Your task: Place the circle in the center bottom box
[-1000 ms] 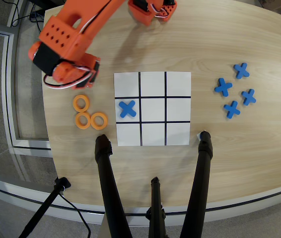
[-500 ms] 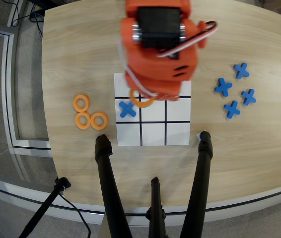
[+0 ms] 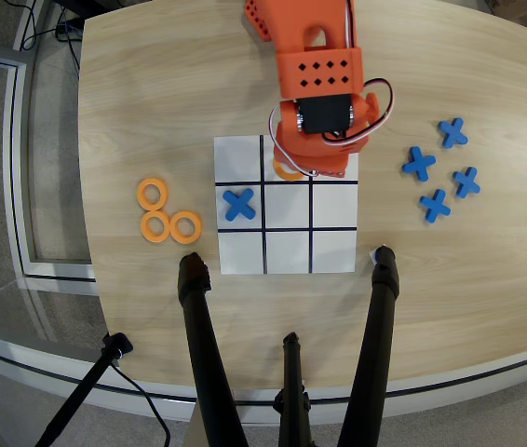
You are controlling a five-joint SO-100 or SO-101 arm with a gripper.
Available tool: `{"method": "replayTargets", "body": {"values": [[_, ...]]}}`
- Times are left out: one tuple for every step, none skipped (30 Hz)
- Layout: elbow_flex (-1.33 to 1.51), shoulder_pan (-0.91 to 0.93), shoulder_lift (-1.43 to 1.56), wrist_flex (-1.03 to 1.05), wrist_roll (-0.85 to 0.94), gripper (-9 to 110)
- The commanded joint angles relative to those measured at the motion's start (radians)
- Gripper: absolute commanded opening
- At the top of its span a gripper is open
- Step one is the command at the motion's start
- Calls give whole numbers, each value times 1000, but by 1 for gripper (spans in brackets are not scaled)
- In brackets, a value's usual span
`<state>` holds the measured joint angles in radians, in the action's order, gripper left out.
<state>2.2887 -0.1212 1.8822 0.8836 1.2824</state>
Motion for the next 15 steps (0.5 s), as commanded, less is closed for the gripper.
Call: {"method": "replayTargets", "body": {"values": [[28, 31, -15, -52, 15, 0], [38, 32, -21, -64, 18, 0], [49, 35, -28, -80, 20, 0], [60, 35, -34, -95, 20, 0], [69, 35, -37, -109, 20, 0], [78, 35, -40, -118, 20, 0], [86, 35, -43, -126, 20, 0], [92, 34, -43, -126, 20, 0], [97, 34, -43, -126, 20, 0], [101, 32, -43, -126, 21, 0], [106, 31, -43, -126, 23, 0], [106, 31, -43, -126, 23, 0], [106, 29, -43, -126, 23, 0], [106, 29, -43, -126, 23, 0], [106, 29, -43, -126, 23, 0]]}}
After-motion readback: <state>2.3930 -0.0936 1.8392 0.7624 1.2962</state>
